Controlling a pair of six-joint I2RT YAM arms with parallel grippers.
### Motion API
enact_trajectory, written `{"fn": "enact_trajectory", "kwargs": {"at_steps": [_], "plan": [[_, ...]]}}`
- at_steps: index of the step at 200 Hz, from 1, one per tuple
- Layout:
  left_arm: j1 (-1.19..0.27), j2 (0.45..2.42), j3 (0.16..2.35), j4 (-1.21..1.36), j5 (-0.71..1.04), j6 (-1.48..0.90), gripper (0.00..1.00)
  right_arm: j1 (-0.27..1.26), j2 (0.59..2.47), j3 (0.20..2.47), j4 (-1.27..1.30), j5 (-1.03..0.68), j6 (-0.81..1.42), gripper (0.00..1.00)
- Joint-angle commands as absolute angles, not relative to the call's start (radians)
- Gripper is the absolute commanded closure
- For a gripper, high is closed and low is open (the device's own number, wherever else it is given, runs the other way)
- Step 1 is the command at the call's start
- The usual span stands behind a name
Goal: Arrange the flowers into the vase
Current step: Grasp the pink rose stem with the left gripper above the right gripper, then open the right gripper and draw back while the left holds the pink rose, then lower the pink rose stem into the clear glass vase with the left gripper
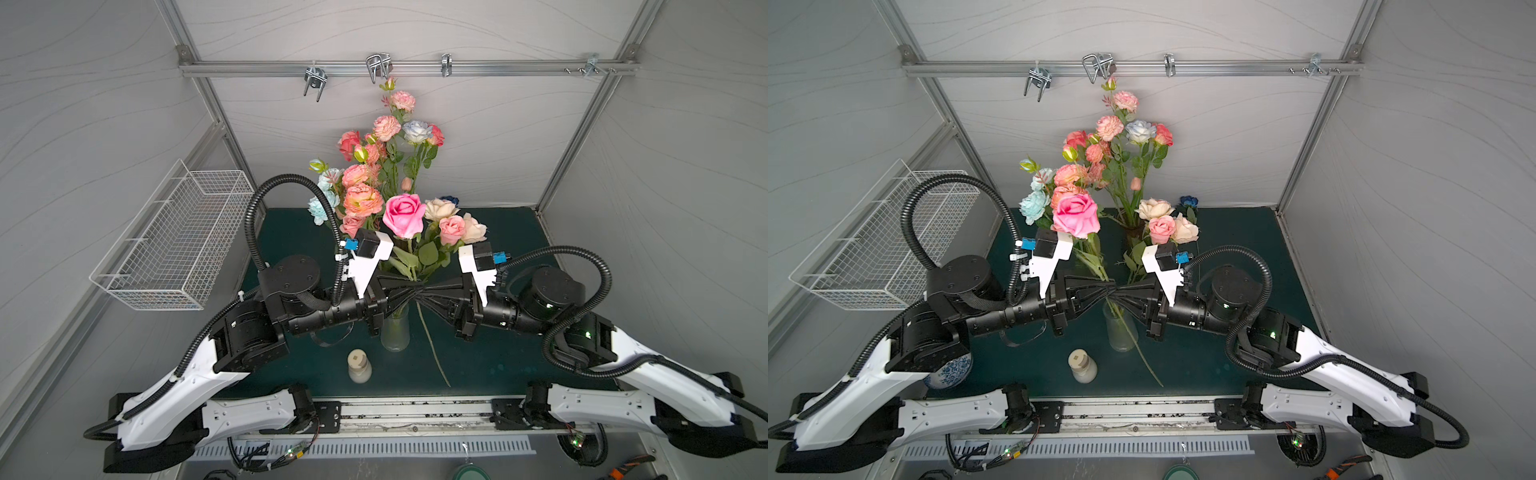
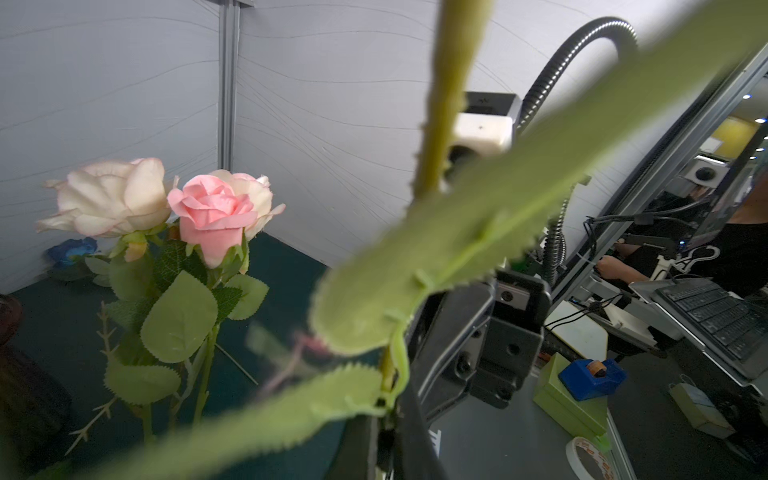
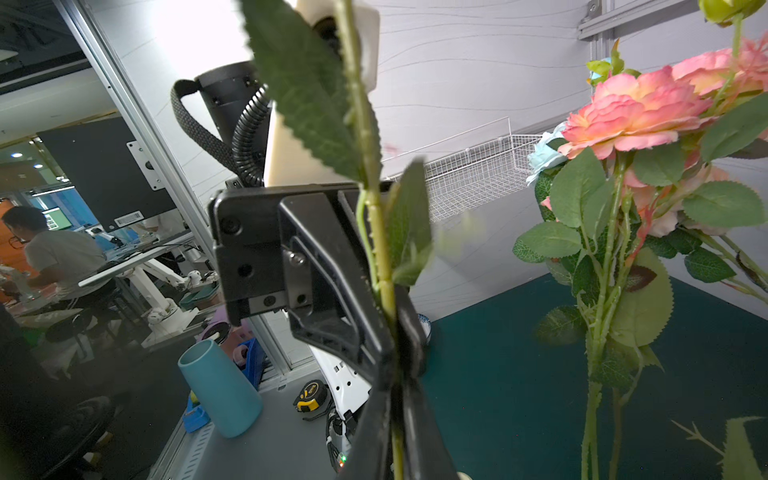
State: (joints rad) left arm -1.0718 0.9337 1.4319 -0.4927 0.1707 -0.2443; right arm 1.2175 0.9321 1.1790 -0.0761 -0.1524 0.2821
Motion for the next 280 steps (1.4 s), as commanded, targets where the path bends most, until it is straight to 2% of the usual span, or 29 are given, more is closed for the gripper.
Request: {"fn": "enact_trajectory", "kwargs": {"at_steps": [1, 23, 53, 96, 145, 217, 280], "plan": [[-1.070, 0.943, 1.511, -0.468, 0.143, -0.205, 1.00, 1.224, 0.898, 1.181, -0.077, -0.123, 0.265, 0.48], [-1.071, 0.946, 1.559, -0.515, 0.059, -0.134, 1.00, 1.224, 0.835, 1.168, -0.118, -0.059, 0.237, 0.37], [-1.071, 0.988, 1.685, -0.614, -0.066, -0.011, 1.00, 1.224, 0.720, 1.170, -0.202, 0.051, 0.183, 0.33], [-1.071, 1.028, 1.752, -0.644, -0.208, 0.118, 1.00, 1.224, 0.592, 1.180, -0.267, 0.161, 0.138, 0.34], [-1.071, 1.049, 1.766, -0.675, -0.306, 0.191, 1.00, 1.223, 0.581, 1.183, -0.288, 0.177, 0.127, 0.34], [-1.071, 1.042, 1.676, -0.636, -0.363, 0.222, 1.00, 1.224, 0.590, 1.185, -0.287, 0.174, 0.121, 0.35], [-1.065, 1.043, 1.540, -0.608, -0.361, 0.151, 1.00, 1.223, 0.588, 1.171, -0.278, 0.193, 0.126, 0.35]]}}
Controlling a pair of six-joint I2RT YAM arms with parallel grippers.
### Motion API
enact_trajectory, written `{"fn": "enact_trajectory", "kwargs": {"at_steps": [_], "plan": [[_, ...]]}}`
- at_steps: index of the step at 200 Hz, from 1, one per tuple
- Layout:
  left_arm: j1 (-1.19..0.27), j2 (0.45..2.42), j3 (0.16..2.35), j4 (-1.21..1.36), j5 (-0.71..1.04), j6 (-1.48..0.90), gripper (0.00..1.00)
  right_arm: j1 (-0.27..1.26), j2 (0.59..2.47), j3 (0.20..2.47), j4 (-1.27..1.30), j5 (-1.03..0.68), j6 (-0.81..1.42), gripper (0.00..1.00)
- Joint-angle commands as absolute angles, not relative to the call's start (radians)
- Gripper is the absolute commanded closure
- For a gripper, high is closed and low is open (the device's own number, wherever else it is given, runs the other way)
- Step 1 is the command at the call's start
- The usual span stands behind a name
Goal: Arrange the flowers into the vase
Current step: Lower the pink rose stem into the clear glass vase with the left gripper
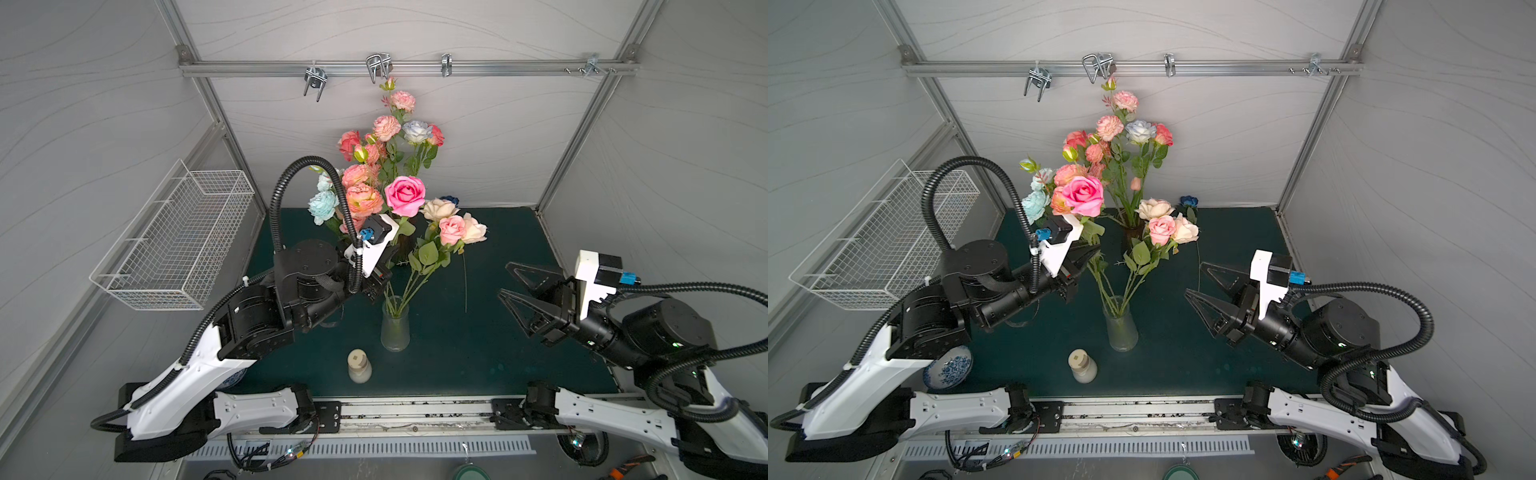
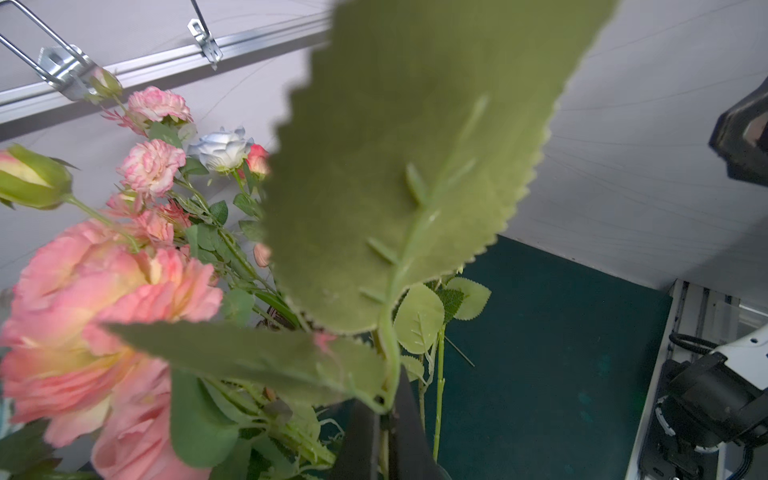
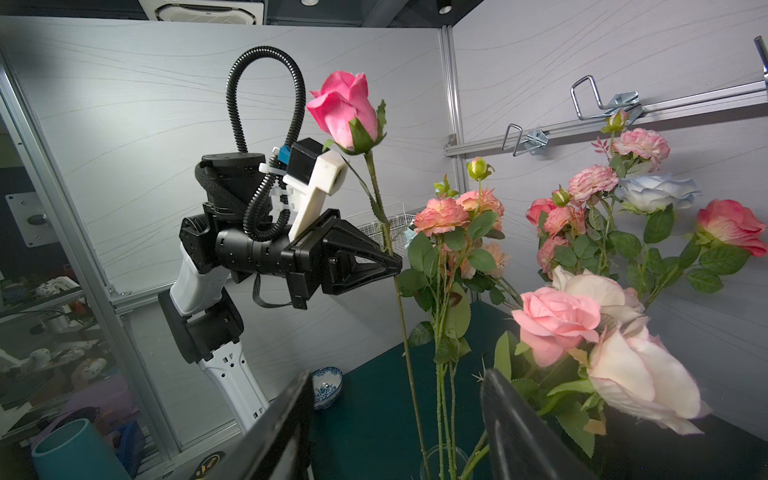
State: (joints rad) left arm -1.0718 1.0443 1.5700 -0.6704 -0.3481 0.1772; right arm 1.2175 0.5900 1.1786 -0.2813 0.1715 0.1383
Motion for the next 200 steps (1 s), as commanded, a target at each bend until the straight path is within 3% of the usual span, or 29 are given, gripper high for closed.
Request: {"fn": "enact_trajectory", "kwargs": {"at_steps": [1, 33, 72, 86, 126, 200], "plan": [[-1.064, 1.042, 1.538, -0.608, -0.360, 0.148, 1.00, 1.224, 0.588, 1.170, -0.278, 0.193, 0.126, 0.35], [-0.944, 1.046, 1.514, -0.639, -0.225, 0.014, 0.99, 1.224, 0.588, 1.170, -0.284, 0.194, 0.127, 0.35], [-0.902, 1.105, 1.597, -0.770, -0.187, -0.102, 0.73, 1.224, 0.576, 1.161, -0.290, 0.212, 0.129, 0.34], [-0.902, 1.116, 1.622, -0.802, -0.186, -0.132, 0.55, 1.224, 0.575, 1.162, -0.297, 0.218, 0.129, 0.35], [-0.903, 1.070, 1.655, -0.792, -0.136, -0.198, 0.21, 1.224, 0.585, 1.163, -0.325, 0.250, 0.129, 0.33], [-0.902, 0.825, 1.569, -0.554, -0.045, -0.281, 0.01, 1.220, 0.565, 1.052, -0.470, 0.494, 0.205, 0.28]]}}
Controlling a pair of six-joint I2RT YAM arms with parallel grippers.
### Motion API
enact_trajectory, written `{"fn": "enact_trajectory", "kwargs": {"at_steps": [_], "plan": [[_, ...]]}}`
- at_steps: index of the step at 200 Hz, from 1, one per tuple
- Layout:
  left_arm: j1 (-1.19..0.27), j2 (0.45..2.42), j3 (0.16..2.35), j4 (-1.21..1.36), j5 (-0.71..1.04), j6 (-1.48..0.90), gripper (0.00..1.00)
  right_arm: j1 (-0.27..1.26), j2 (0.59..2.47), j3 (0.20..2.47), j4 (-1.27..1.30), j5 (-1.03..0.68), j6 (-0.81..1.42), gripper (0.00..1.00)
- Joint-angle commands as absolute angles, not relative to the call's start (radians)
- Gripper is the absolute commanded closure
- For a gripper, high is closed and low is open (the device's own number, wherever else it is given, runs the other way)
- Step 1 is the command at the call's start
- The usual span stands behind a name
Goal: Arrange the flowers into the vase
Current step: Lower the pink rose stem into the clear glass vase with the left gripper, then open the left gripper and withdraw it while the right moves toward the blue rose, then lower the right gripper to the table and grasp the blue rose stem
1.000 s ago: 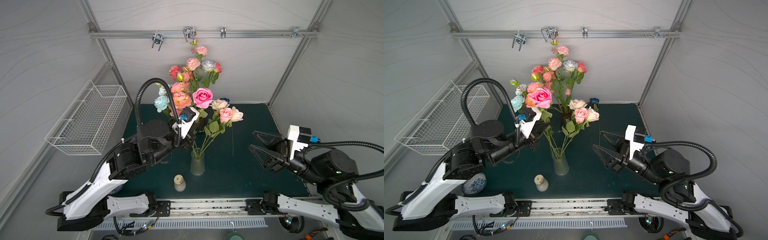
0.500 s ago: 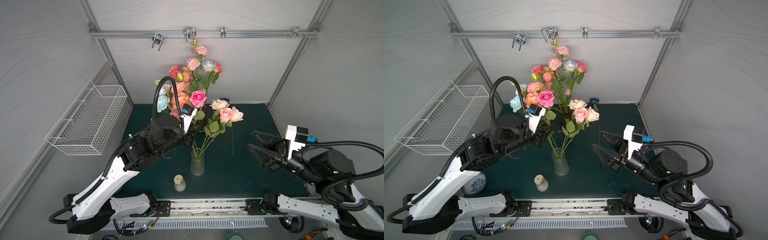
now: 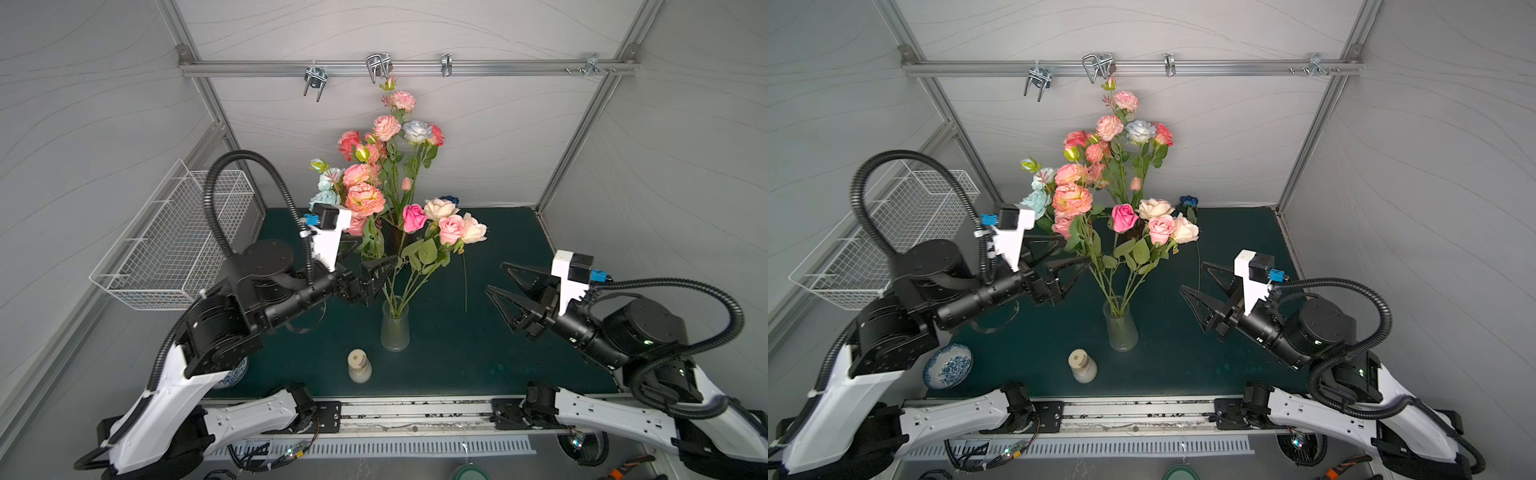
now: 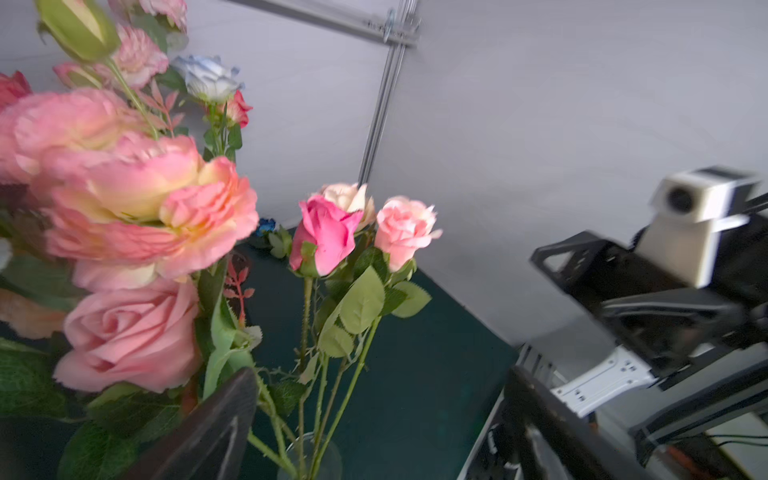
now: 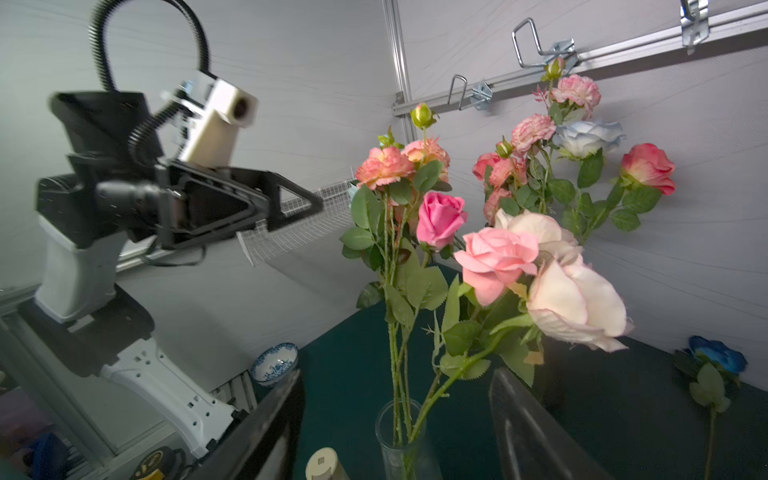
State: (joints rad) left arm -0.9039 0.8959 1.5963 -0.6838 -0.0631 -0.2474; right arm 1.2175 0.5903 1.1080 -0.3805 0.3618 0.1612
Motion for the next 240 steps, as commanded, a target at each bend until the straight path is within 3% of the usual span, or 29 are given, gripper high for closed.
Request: {"fn": "enact_trajectory", "kwargs": {"at_steps": [1, 25, 42, 79, 96, 112, 164, 240], "plan": [[-0.902, 0.821, 1.566, -0.552, -0.047, -0.281, 0.01, 1.220, 0.562, 1.047, -0.473, 0.498, 0.209, 0.28], [-0.902, 0.726, 1.470, -0.538, -0.135, -0.284, 0.01, 1.182, 0.520, 0.935, -0.511, 0.543, 0.299, 0.29], [-0.902, 0.639, 1.361, -0.491, -0.174, -0.295, 0.01, 1.091, 0.523, 0.868, -0.523, 0.472, 0.349, 0.29], [-0.902, 0.510, 1.201, -0.469, -0.257, -0.341, 0.01, 0.641, 0.665, 0.731, -0.427, 0.071, 0.475, 0.31], [-0.903, 0.485, 1.175, -0.494, -0.257, -0.357, 0.03, 0.418, 0.828, 0.705, -0.339, -0.107, 0.534, 0.34], [-0.902, 0.465, 1.147, -0.515, -0.246, -0.378, 0.04, 0.300, 1.040, 0.743, -0.308, -0.154, 0.555, 0.37], [-0.902, 0.405, 1.051, -0.526, -0.216, -0.443, 0.04, 0.236, 1.645, 1.029, -0.362, -0.128, 0.531, 0.43], [-0.903, 0.398, 1.025, -0.516, -0.122, -0.457, 0.05, 0.271, 2.138, 1.615, -0.596, 0.129, 0.387, 0.48]]}}
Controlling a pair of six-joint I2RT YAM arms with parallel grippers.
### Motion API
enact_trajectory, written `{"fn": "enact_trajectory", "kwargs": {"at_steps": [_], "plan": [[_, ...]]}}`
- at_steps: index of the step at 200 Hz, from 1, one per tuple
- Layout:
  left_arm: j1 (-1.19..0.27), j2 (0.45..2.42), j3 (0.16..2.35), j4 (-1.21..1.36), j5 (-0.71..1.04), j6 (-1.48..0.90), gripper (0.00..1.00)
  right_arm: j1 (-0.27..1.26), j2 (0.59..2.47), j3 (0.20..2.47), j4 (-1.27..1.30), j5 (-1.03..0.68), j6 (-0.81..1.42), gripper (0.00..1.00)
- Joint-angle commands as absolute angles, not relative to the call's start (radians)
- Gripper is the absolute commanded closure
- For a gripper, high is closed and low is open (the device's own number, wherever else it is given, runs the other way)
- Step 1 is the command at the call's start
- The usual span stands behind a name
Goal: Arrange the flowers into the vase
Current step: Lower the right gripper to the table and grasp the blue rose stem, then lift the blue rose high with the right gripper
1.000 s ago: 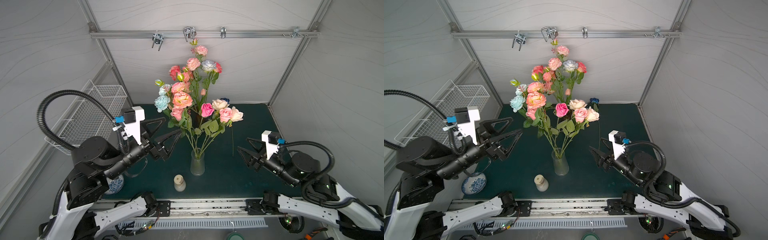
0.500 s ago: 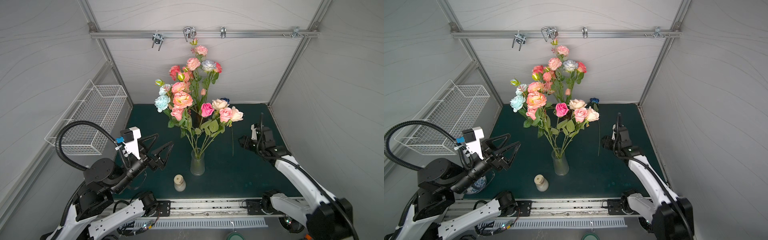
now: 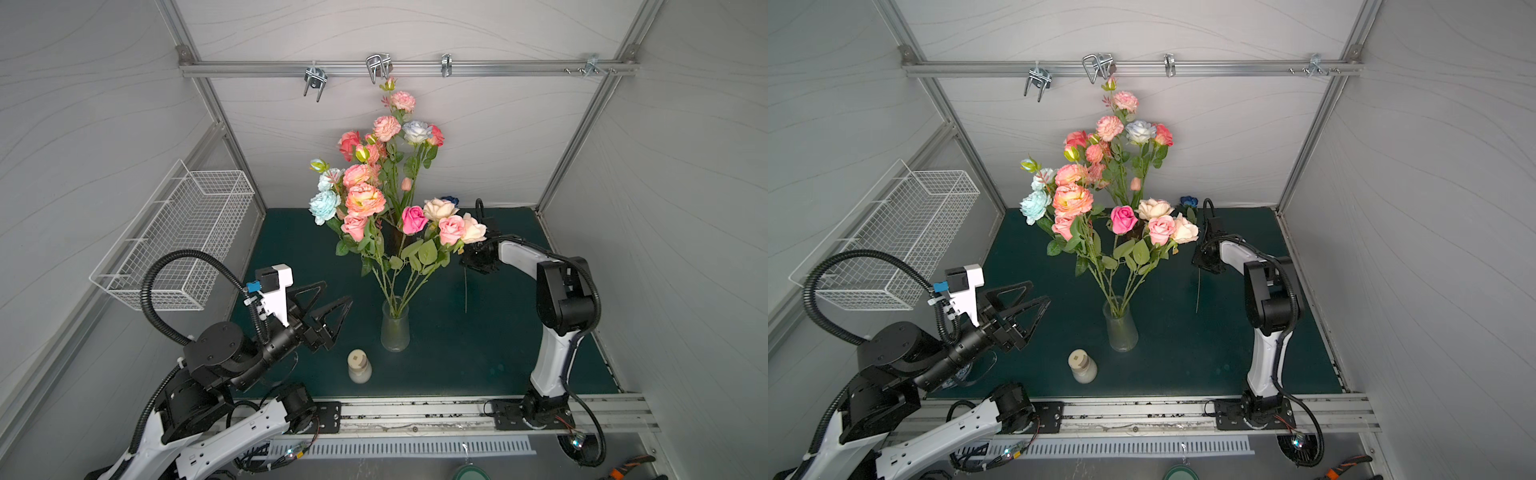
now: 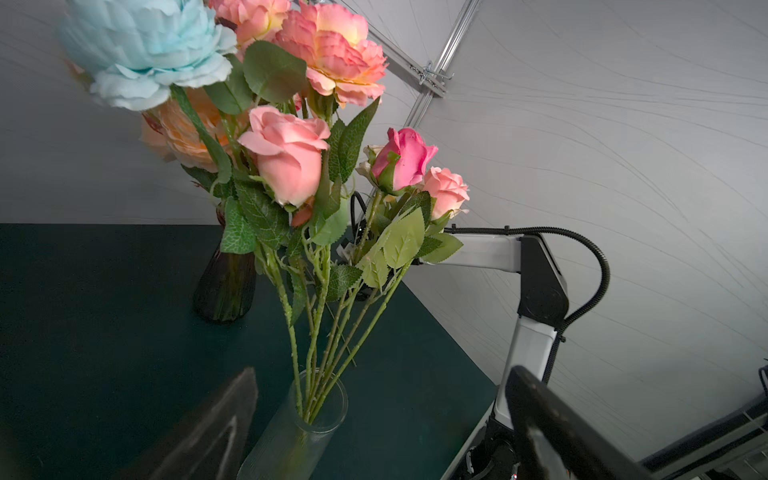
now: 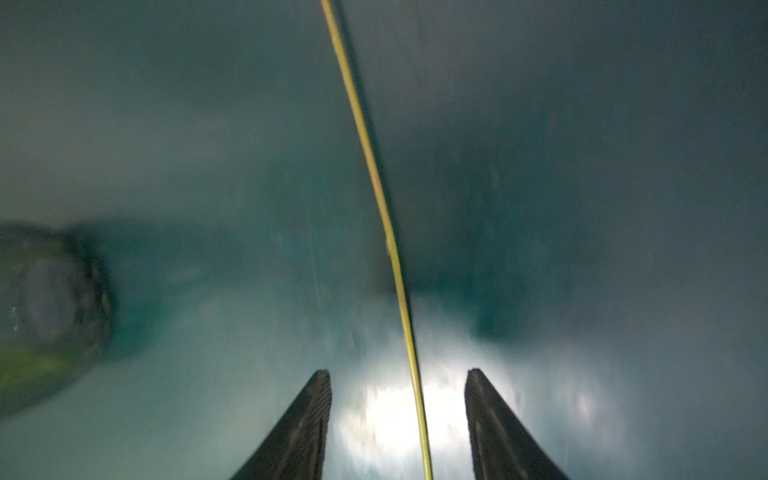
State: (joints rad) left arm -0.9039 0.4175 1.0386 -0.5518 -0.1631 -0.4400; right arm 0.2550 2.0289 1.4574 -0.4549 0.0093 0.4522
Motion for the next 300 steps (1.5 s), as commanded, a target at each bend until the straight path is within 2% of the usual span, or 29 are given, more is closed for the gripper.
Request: {"fn": "enact_trajectory", "kwargs": {"at_steps": [1, 66, 126, 136, 164, 210, 268, 300], "plan": [[-0.902, 0.397, 1.024, -0.516, -0.122, -0.457, 0.04, 0.271, 2.144, 1.620, -0.602, 0.131, 0.386, 0.49], [-0.903, 0.393, 1.011, -0.516, -0.094, -0.457, 0.04, 0.279, 2.371, 1.941, -0.743, 0.240, 0.357, 0.60], [-0.903, 0.393, 1.018, -0.529, -0.103, -0.448, 0.04, 0.295, 2.431, 2.004, -0.806, 0.288, 0.324, 1.00], [-0.902, 0.393, 1.019, -0.531, -0.101, -0.448, 0.04, 0.293, 2.411, 1.968, -0.782, 0.284, 0.323, 1.00], [-0.902, 0.396, 1.029, -0.541, -0.100, -0.451, 0.04, 0.287, 2.274, 1.787, -0.633, 0.271, 0.335, 1.00], [-0.902, 0.394, 1.040, -0.533, -0.100, -0.451, 0.04, 0.265, 1.918, 1.394, -0.335, 0.212, 0.430, 1.00], [-0.903, 0.397, 1.061, -0.525, -0.092, -0.451, 0.04, 0.279, 1.473, 1.010, -0.177, 0.201, 0.516, 1.00], [-0.902, 0.399, 1.071, -0.524, -0.093, -0.445, 0.04, 0.302, 1.187, 0.869, -0.180, 0.182, 0.542, 1.00]]}}
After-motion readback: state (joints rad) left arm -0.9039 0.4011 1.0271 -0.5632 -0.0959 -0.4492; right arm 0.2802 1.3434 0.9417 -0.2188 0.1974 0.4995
